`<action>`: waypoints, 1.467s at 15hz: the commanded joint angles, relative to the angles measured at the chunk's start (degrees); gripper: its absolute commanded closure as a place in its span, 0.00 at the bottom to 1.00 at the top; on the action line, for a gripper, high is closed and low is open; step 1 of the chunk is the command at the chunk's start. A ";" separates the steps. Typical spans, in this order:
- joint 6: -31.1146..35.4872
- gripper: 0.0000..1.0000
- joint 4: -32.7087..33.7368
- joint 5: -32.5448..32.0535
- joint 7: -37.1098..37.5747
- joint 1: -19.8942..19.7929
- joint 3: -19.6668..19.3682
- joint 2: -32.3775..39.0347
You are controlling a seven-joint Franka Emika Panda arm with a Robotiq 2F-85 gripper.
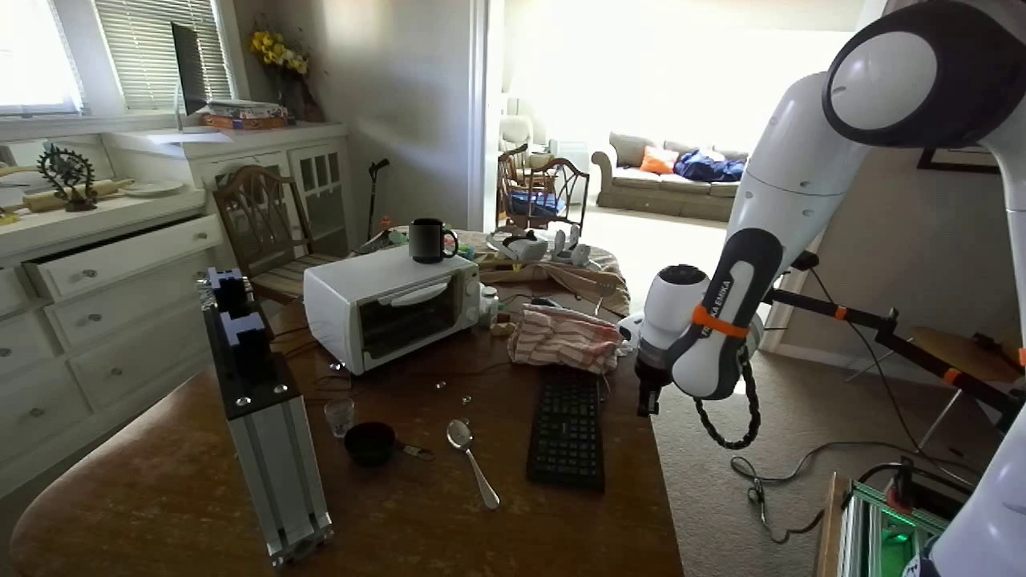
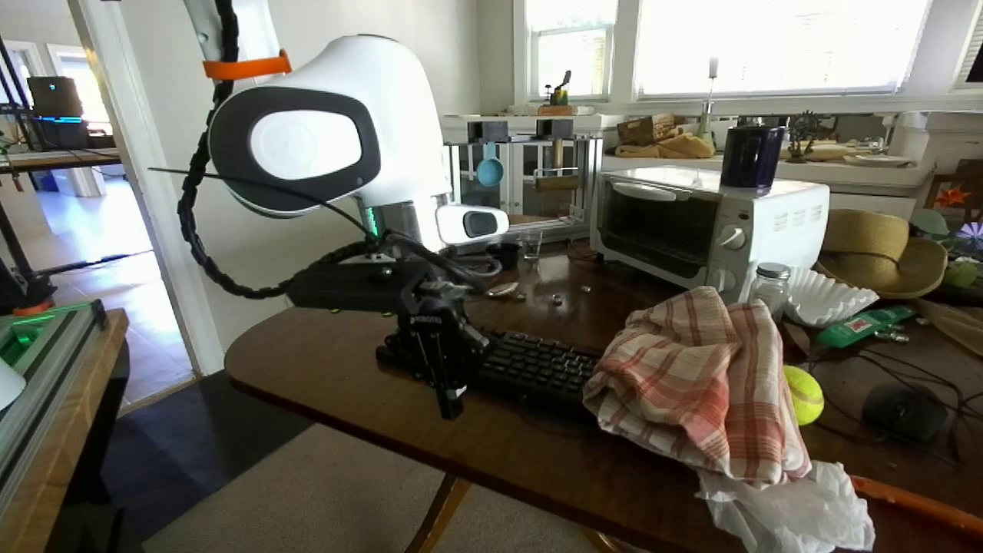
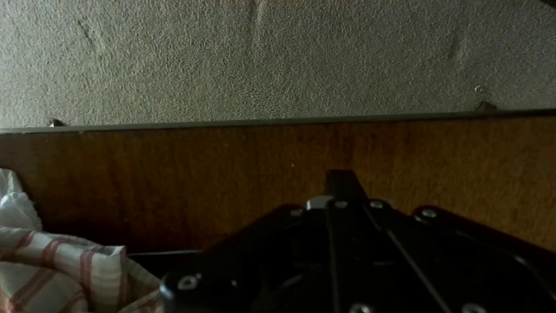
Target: Move the keyboard forward
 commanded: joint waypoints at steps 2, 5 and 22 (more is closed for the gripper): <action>3.04 1.00 -1.31 2.93 0.81 -9.50 8.88 1.07; 4.68 1.00 -1.48 3.54 0.01 -14.71 14.02 1.98; 11.19 1.00 4.49 0.70 1.79 -15.52 19.07 9.30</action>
